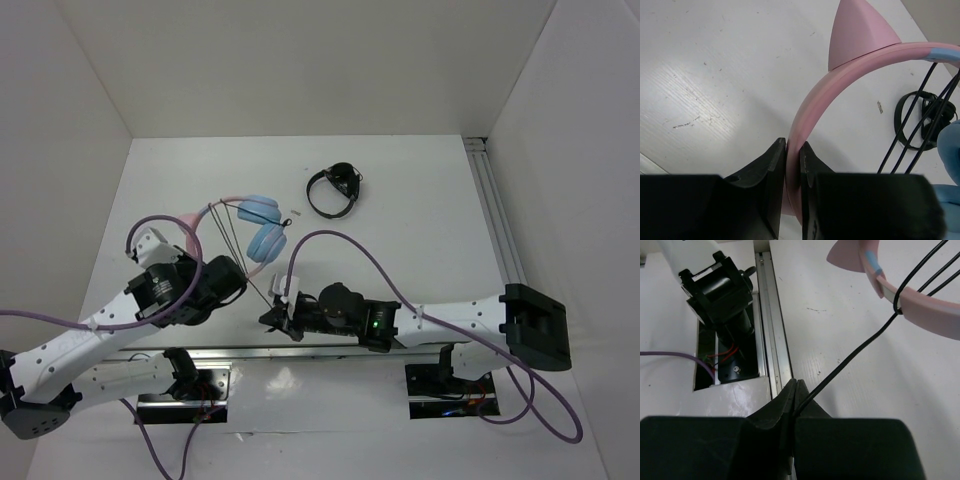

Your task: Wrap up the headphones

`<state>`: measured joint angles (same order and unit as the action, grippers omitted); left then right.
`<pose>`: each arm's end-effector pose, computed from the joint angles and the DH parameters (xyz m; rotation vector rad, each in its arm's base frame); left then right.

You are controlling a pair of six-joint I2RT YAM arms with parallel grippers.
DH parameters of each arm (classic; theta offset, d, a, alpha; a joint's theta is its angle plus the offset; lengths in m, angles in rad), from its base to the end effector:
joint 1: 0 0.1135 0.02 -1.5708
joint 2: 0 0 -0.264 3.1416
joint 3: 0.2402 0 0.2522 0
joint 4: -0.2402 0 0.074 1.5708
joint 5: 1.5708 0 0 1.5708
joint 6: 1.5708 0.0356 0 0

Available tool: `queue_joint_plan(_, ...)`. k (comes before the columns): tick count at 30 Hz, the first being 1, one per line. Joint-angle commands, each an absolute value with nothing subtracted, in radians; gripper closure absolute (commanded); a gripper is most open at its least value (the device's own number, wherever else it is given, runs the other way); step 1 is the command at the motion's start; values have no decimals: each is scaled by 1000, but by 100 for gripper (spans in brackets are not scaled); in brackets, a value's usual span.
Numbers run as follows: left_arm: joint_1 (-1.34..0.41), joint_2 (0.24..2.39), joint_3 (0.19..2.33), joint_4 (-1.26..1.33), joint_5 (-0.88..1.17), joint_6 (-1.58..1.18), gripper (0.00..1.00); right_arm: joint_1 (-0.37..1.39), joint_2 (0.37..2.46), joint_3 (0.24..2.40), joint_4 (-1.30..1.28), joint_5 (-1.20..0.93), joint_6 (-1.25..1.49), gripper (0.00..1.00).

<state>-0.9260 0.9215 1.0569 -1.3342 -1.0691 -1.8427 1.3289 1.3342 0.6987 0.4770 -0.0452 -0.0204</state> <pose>0.1019 -0.0836 0.3314 -1.0989 1.7172 -0.1523 0.0701 0.2907 0.2557 -1.1745 1.4118 0.9859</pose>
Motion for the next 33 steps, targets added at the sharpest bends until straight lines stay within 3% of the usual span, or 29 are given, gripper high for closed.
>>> queue_joint_plan(1, -914, 905, 1019, -1365, -1109, -1970, 100, 1348, 1282, 770, 439, -34, -35, 98)
queue_joint_plan(2, -914, 905, 1009, -1365, -1097, -1980, 100, 1348, 1282, 770, 439, -46, -35, 94)
queue_joint_plan(13, -914, 914, 1049, -1364, -1115, -1951, 100, 1348, 1310, 772, 495, -169, -26, 94)
queue_joint_plan(23, -870, 945, 1118, -1364, -1146, -1905, 100, 1348, 1263, 769, 426, -189, -26, 85)
queue_joint_plan(28, -870, 980, 1163, -1364, -1146, -1885, 100, 1348, 1250, 736, 426, -189, -17, 85)
queue_joint_plan(33, -870, 1000, 1183, -1364, -1146, -1885, 100, 1348, 1259, 726, 448, -207, -6, 93)
